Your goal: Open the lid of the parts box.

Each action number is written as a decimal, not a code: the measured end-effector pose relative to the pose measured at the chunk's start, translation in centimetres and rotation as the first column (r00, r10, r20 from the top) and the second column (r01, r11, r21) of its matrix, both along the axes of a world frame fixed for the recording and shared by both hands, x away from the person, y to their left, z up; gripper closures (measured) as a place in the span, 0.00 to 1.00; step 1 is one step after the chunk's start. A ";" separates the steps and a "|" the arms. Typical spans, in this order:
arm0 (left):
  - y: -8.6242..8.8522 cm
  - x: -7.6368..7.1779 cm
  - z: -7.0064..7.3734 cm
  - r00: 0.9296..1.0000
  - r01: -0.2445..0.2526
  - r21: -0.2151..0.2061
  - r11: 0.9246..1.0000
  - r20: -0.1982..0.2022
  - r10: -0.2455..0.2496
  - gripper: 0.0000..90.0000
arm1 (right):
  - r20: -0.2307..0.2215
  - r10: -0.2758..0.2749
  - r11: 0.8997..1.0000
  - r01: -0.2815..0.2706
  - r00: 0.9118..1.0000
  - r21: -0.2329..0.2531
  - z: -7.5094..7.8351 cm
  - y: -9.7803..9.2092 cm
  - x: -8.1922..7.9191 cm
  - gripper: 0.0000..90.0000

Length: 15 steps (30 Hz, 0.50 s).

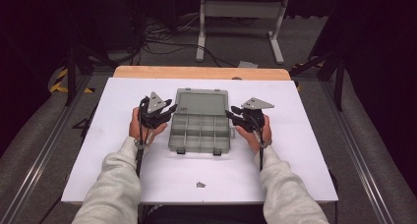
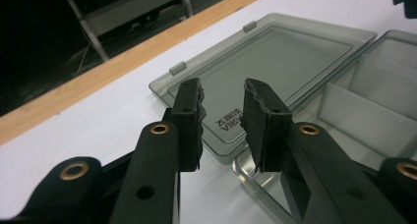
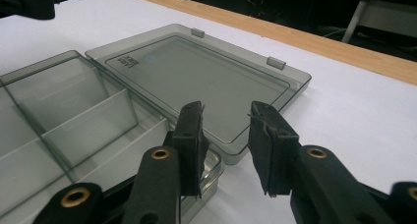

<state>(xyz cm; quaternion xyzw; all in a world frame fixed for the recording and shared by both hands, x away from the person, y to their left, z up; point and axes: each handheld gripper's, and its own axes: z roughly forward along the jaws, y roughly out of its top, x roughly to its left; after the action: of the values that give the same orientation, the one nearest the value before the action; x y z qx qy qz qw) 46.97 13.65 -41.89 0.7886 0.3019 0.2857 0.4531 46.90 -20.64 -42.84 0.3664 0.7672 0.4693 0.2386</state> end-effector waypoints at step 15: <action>0.9 -2.9 2.0 0.994 0.058 0.009 0.998 0.087 -0.059 0.57 | 0.052 0.031 0.999 -0.031 0.998 0.008 1.9 -1.6 -1.8 0.61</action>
<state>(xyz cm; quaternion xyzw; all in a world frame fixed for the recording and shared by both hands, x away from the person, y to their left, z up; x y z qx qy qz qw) 44.10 14.56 -39.92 0.7853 0.2577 0.3074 0.4716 45.09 -22.23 -40.96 0.3433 0.7642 0.4856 0.2496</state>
